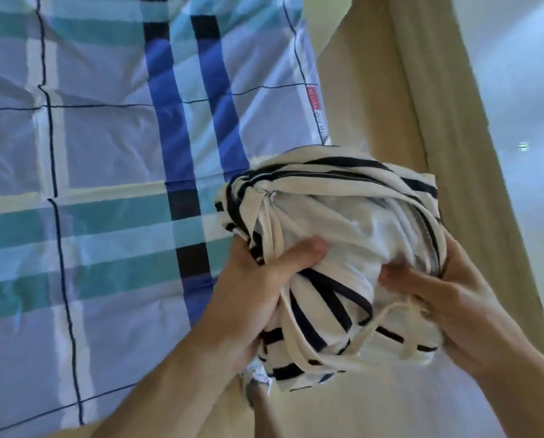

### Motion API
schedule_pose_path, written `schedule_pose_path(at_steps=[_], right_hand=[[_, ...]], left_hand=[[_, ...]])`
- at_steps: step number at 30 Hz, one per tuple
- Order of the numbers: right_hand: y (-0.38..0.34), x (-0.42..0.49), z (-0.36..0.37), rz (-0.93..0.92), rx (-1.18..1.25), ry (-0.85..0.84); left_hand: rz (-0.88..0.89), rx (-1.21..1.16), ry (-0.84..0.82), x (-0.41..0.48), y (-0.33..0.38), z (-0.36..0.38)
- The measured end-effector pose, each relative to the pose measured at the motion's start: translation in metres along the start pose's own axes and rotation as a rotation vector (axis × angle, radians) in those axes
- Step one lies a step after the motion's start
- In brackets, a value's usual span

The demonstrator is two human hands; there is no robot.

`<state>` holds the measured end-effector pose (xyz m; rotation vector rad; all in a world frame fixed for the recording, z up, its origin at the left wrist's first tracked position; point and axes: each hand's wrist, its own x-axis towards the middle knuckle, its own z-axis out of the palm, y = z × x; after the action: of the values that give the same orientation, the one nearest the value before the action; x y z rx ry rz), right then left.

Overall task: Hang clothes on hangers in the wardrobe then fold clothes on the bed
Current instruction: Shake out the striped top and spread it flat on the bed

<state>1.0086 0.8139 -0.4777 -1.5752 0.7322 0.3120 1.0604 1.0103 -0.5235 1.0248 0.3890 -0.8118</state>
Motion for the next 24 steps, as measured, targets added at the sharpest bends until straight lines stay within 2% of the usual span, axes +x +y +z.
schedule_pose_path(at_steps=[2,4,9,11,12,14,15,16,18,20,24], right_hand=[[0.017,0.015,-0.041,0.05,0.017,0.012],[0.055,0.043,-0.068,0.105,-0.029,-0.018],[0.154,0.093,-0.085,0.117,-0.239,-0.001],[0.169,0.095,-0.085,0.072,-0.342,0.074],[0.17,0.092,-0.086,0.045,-0.417,0.135],[0.169,0.084,-0.085,-0.083,-0.595,0.295],[0.166,0.077,-0.081,-0.178,-0.669,0.358],[0.161,0.071,-0.076,-0.278,-0.715,0.386],[0.162,0.066,-0.064,-0.433,-0.78,0.327],[0.177,0.074,-0.056,-0.486,-0.88,0.216],[0.222,0.095,-0.054,-0.438,-1.026,0.041]], left_hand=[[-0.04,0.046,0.003,0.022,-0.02,0.029],[-0.09,0.142,0.099,0.054,-0.059,0.031],[-0.19,0.679,0.333,0.107,-0.132,-0.004],[-0.048,0.859,0.412,0.104,-0.132,-0.006],[0.089,1.019,0.5,0.1,-0.128,-0.004],[0.474,1.309,0.645,0.093,-0.119,0.003],[0.644,1.371,0.605,0.089,-0.116,0.007],[0.757,1.414,0.496,0.088,-0.116,0.011],[0.811,1.559,0.239,0.093,-0.121,0.014],[0.708,1.757,0.092,0.106,-0.136,0.008],[0.455,1.995,0.017,0.121,-0.17,-0.011]])
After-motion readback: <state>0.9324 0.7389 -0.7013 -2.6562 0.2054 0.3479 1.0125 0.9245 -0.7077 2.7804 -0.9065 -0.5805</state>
